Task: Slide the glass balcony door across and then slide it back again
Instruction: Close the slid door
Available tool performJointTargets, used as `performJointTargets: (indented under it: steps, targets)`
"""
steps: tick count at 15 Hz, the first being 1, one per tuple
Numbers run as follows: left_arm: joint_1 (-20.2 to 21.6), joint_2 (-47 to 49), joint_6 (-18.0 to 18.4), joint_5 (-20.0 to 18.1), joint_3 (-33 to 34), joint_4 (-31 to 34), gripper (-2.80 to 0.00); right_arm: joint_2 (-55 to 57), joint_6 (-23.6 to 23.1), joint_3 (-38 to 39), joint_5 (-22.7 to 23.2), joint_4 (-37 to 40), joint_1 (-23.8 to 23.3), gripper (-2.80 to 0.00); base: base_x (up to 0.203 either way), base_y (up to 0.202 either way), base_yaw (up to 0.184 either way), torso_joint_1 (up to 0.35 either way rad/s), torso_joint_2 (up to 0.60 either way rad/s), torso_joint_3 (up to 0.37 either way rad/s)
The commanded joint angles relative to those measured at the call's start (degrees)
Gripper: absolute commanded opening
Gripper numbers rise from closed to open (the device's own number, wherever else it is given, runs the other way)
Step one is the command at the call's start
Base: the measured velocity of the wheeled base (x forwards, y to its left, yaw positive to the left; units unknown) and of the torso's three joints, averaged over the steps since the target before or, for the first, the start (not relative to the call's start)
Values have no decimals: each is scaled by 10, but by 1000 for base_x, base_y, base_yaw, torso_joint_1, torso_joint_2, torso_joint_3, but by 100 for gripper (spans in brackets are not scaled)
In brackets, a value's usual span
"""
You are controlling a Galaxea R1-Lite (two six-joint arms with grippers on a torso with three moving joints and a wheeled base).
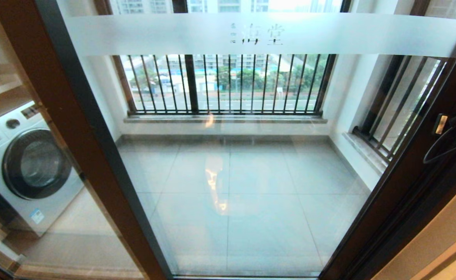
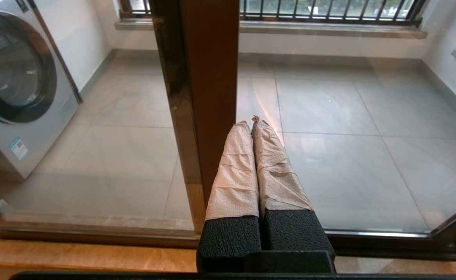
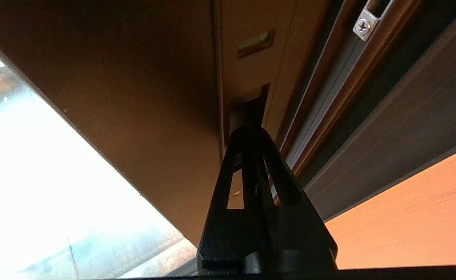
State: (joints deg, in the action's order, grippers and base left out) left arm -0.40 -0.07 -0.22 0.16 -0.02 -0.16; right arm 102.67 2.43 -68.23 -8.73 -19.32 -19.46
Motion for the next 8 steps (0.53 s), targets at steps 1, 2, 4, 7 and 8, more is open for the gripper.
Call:
performJointTargets:
  steps: [1, 2, 4, 7, 8]
  targets:
    - [0, 1, 0, 0, 0, 0, -280, 5, 0, -6, -2, -1, -12, -280, 0, 0, 0, 0, 0, 0]
    - [0, 1, 0, 0, 0, 0, -280, 6, 0, -6, -2, -1, -15, -280, 0, 0, 0, 0, 0, 0]
    - [0, 1, 0, 0, 0, 0, -280, 7, 0, -7, -2, -1, -15, -280, 0, 0, 0, 0, 0, 0]
    - [1, 1, 0, 0, 0, 0, -280, 9, 0, -9, -2, -1, -15, -280, 0, 0, 0, 0, 0, 0]
    - [1, 1, 0, 0, 0, 0, -280, 10, 0, -9, -2, -1, -16, -280, 0, 0, 0, 0, 0, 0]
